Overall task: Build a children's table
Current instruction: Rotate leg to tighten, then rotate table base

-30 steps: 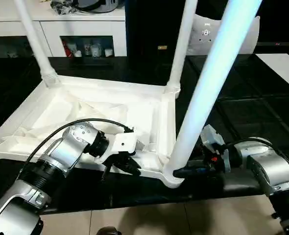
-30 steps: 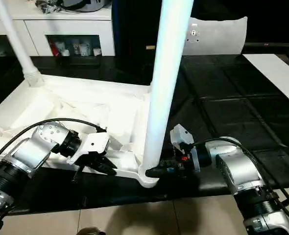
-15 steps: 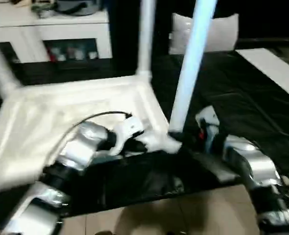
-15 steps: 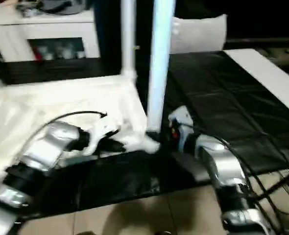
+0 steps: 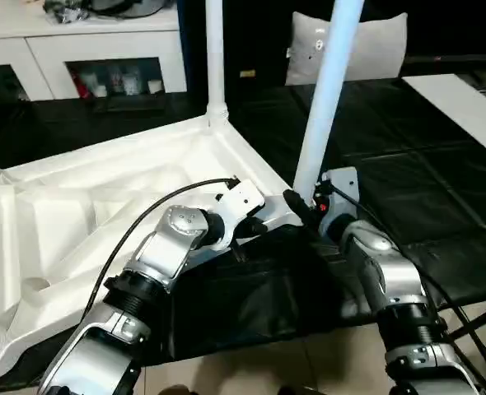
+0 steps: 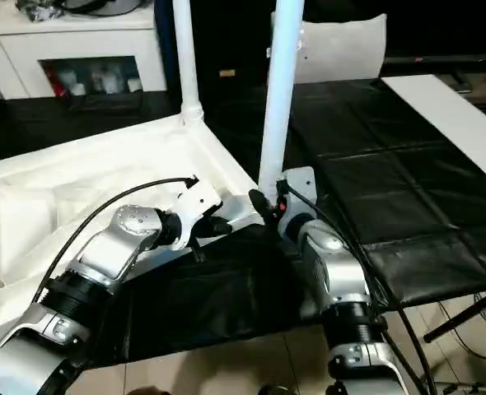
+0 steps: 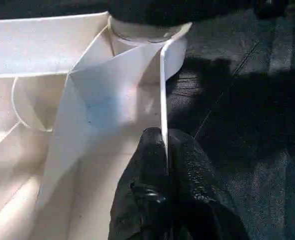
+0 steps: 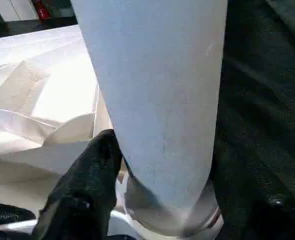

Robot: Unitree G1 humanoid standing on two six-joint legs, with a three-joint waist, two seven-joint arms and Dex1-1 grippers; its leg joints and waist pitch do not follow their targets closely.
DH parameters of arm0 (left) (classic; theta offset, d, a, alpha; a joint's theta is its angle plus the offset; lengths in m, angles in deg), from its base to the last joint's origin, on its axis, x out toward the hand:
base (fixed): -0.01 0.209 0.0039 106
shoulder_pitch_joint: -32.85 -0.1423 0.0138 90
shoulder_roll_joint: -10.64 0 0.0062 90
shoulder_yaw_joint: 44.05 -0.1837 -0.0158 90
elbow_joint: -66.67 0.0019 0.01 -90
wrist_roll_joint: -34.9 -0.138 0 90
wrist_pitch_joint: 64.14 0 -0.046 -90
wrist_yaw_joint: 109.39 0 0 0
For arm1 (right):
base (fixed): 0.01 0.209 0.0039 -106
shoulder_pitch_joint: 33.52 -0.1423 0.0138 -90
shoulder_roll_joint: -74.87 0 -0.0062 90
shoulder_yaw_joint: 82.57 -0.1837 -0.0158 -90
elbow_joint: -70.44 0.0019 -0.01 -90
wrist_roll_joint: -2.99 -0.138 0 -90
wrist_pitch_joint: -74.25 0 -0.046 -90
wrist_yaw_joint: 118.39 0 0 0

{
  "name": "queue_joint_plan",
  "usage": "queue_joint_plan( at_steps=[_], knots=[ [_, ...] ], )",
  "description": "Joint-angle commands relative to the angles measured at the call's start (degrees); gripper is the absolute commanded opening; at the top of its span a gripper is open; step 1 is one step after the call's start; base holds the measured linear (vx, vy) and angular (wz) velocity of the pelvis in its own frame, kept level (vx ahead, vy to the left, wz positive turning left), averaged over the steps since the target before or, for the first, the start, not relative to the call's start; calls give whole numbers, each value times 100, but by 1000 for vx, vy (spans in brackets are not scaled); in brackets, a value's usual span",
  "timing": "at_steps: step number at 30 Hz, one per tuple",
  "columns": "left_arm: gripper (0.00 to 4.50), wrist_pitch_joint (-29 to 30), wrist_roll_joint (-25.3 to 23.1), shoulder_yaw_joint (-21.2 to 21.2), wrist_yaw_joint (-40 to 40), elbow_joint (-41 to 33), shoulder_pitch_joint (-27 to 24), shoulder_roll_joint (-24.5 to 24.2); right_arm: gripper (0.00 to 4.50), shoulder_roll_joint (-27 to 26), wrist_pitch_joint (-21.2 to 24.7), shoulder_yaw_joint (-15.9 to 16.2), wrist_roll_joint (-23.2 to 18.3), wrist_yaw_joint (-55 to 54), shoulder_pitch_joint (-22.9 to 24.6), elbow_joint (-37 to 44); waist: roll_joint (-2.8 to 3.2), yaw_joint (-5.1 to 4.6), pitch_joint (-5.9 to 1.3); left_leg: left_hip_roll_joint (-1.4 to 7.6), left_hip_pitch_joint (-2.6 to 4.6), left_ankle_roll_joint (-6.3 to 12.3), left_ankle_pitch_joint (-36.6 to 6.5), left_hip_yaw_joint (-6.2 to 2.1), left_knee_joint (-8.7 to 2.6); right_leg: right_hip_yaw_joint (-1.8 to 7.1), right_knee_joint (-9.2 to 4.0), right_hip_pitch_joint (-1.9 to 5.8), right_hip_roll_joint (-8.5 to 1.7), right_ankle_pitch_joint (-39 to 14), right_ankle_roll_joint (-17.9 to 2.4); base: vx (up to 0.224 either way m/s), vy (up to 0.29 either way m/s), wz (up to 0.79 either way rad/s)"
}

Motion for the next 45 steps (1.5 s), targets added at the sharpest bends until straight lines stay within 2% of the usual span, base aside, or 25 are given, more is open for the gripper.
queue_joint_plan(
  at_steps=[1,5,6,7,9,14,15,18,20,21,23,26,27,28,29,30,31,32,33,34,36,37,38,42,45],
  knots=[
    [0,-307,89,-17,-171,-278,245,-51,316,56,-37,209,51,182,188,115,39,42,-496,127,16,403,-410,-12,-342,315,-240,439,-330,-648,-1180,0,0,0],
    [0,-591,45,-39,-288,-4,307,-172,360,292,66,85,-111,414,358,399,31,75,-465,126,32,319,-723,-11,-366,312,-315,442,-336,-1152,-1044,0,0,0],
    [0,-638,42,-43,-299,32,318,-179,371,327,38,91,-87,420,380,428,31,75,-465,126,32,319,-723,-11,-366,312,-315,442,-336,-1152,-1044,0,0,0],
    [0,-959,26,-50,-347,269,395,-203,382,541,-97,130,31,498,539,647,28,97,-466,126,44,277,-756,-12,-365,310,-343,427,-336,-1315,-961,0,0,0],
    [0,-1199,13,-26,-339,459,461,-195,397,699,-136,180,48,657,699,895,-11,120,-468,125,28,279,-718,-14,-367,315,-323,439,-332,-1297,-898,0,0,0],
    [0,-1483,131,95,-357,581,485,-174,439,930,-111,221,45,842,1033,1462,-26,160,-463,121,16,292,-792,-14,-363,303,-364,430,-346,-1619,-728,0,0,0],
    [43,-1467,241,161,-446,472,442,-176,443,1016,-53,239,42,892,1142,1661,-25,171,-462,132,22,288,-783,-16,-365,305,-362,425,-347,-1630,-733,0,0,0],
    [61,-1294,417,208,-676,176,289,-248,449,1147,159,335,-34,1026,1346,2077,-9,195,-451,165,27,303,-767,-20,-377,317,-335,406,-361,-1474,-855,0,0,0],
    [84,-1277,488,234,-741,-122,55,-399,450,1173,475,464,-319,1261,1443,2490,-8,189,-447,172,27,320,-806,-31,-383,316,-324,426,-348,-1386,-905,0,0,0],
    [98,-1287,486,239,-729,-220,-15,-446,450,1183,487,515,-357,1332,1452,2566,-2,168,-394,165,20,339,-1025,-23,-403,302,-367,398,-344,-1671,-842,0,0,0],
    [116,-1173,486,249,-734,-490,-176,-579,450,1147,483,603,-335,1364,1406,2573,0,129,-373,148,23,247,-1184,-25,-421,300,-431,386,-350,-2152,-655,0,0,0],
    [125,-667,596,327,-940,-1206,-537,-939,450,1049,548,772,-376,1482,1270,2556,18,80,-324,148,41,161,-1448,-46,-446,292,-474,361,-357,-2570,-518,0,0,0],
    [125,-286,712,395,-1123,-1688,-769,-1183,450,996,600,855,-391,1525,1176,2517,21,48,-358,176,45,82,-1443,-82,-463,303,-405,395,-386,-2473,-556,0,0,0],
    [125,94,844,448,-1303,-2180,-1019,-1472,450,945,648,905,-368,1501,1071,2452,41,-11,-314,184,12,70,-1547,-91,-497,297,-393,375,-348,-2519,-576,0,0,0],
    [125,322,929,471,-1400,-2470,-1176,-1670,450,916,690,922,-342,1462,1002,2404,50,-23,-294,166,46,101,-1633,-70,-494,295,-465,336,-327,-2666,-542,0,0,0],
    [125,339,935,472,-1407,-2491,-1188,-1684,450,914,692,923,-340,1459,997,2400,53,-28,-294,151,107,67,-1647,-54,-462,319,-466,304,-334,-2632,-581,0,0,0],
    [125,551,1021,471,-1585,-2803,-1387,-1971,450,889,694,948,-311,1433,906,2300,62,-31,-276,150,97,70,-1650,-54,-478,319,-456,299,-302,-2561,-613,0,0,0],
    [125,801,1128,459,-1855,-3202,-1658,-2383,450,853,667,986,-268,1406,767,2130,66,-34,-282,172,74,30,-1680,-89,-513,326,-388,325,-327,-2481,-685,0,0,0],
    [125,1014,1216,480,-1996,-3489,-1858,-2650,450,830,648,1032,-254,1454,651,1983,54,-66,-248,159,46,35,-1728,-78,-526,323,-405,326,-297,-2546,-648,0,0,0],
    [125,1310,1282,516,-2082,-3868,-2112,-2937,450,815,569,1133,-204,1553,474,1732,72,-84,-247,162,109,-5,-1865,-74,-519,334,-404,284,-294,-2585,-669,0,0,0],
    [125,1394,1268,519,-2078,-3972,-2178,-2997,450,811,540,1171,-166,1576,410,1633,95,-106,-230,150,138,-29,-1916,-54,-513,344,-435,255,-274,-2577,-697,0,0,0],
    [125,1710,1169,475,-1968,-4278,-2342,-3135,450,767,448,1281,-45,1610,182,1268,89,-85,-243,150,150,-47,-1916,-54,-502,350,-414,257,-286,-2519,-735,0,0,0],
    [125,1832,1126,449,-1900,-4383,-2395,-3168,450,730,410,1305,-11,1599,85,1111,92,-86,-244,158,111,-67,-1884,-71,-517,347,-385,293,-294,-2469,-767,0,0,0],
    [125,2272,1104,363,-1606,-4594,-2500,-3189,450,523,224,1320,80,1404,-262,486,86,-84,-223,139,122,-71,-1890,-59,-511,355,-418,287,-296,-2549,-737,0,0,0],
    [125,2536,1017,259,-1361,-4690,-2586,-3203,450,196,-82,1152,183,803,-549,-166,69,-145,-237,129,90,-98,-1792,-68,-510,358,-402,301,-307,-2530,-734,0,0,0]
  ],
)
